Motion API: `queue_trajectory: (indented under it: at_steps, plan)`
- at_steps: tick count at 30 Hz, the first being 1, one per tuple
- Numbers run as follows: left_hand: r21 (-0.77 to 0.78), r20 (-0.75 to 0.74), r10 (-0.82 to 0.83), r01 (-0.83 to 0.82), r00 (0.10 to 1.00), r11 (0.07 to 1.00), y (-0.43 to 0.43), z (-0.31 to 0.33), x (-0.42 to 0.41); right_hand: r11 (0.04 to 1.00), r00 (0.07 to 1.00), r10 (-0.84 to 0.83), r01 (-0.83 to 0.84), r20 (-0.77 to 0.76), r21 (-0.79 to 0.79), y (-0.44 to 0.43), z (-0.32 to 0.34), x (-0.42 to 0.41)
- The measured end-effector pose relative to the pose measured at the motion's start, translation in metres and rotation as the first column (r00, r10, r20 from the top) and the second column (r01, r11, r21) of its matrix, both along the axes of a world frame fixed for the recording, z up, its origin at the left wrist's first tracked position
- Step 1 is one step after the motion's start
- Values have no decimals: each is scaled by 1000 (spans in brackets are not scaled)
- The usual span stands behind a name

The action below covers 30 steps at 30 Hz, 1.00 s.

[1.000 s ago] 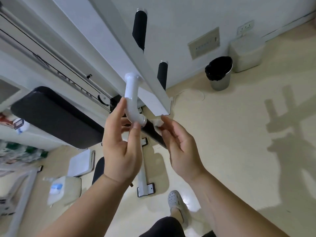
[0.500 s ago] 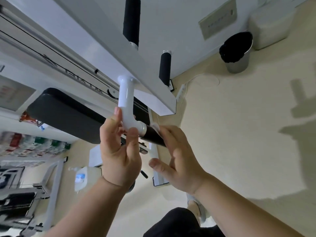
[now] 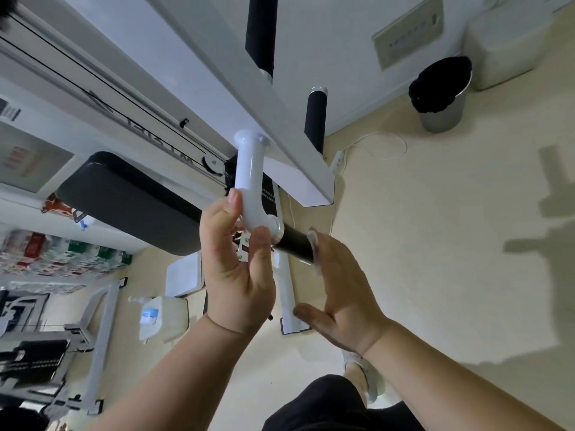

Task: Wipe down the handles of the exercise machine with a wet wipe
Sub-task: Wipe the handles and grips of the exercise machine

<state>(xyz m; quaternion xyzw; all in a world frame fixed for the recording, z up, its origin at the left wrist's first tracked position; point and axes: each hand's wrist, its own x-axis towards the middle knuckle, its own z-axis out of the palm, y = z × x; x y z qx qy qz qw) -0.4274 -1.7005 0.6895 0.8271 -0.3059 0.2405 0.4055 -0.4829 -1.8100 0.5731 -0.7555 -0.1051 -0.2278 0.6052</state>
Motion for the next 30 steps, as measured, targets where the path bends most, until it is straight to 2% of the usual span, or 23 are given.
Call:
queue_trajectory:
  at_steps: [2, 7, 10, 13, 18, 20, 22, 25, 30]
  plan:
    - [-9, -14, 23, -23, 1000, 1000, 0, 1, -1, 1000, 1000, -3, 3, -25, 13, 3, 1, -3]
    - [15, -45, 58, -57, 997, 998, -1, 7, -5, 1000, 999, -16, 15, 48, 20, 17, 48, 8]
    - [44, -86, 88, -85, 992, 995, 2, 13, -8, 998, 998, 7, -11, -60, -66, 16, 8, 2]
    - [32, -109, 97, -94, 989, 995, 3, 16, -12, 997, 983, 50, -60, -175, -50, 11, -17, -4]
    - [40, -162, 67, -61, 984, 997, 5, 20, -9, 992, 997, 71, -75, 41, 102, 16, 50, 13]
    - [47, -185, 46, -38, 982, 998, 4, 21, -8, 995, 997, 51, -56, 57, 79, 16, 50, 13]
    - [45, -202, 33, -25, 979, 999, 4, 22, -8, 1000, 1000, 29, -29, 4, 8, 13, 21, 9]
    - [44, -206, 32, -23, 978, 999, 4, 21, -10, 997, 994, 64, -61, -84, 42, -1, 1, 7]
    - [45, -212, 54, -45, 976, 998, 2, 21, -8, 980, 994, 54, -70, 93, 184, 1, 62, 19]
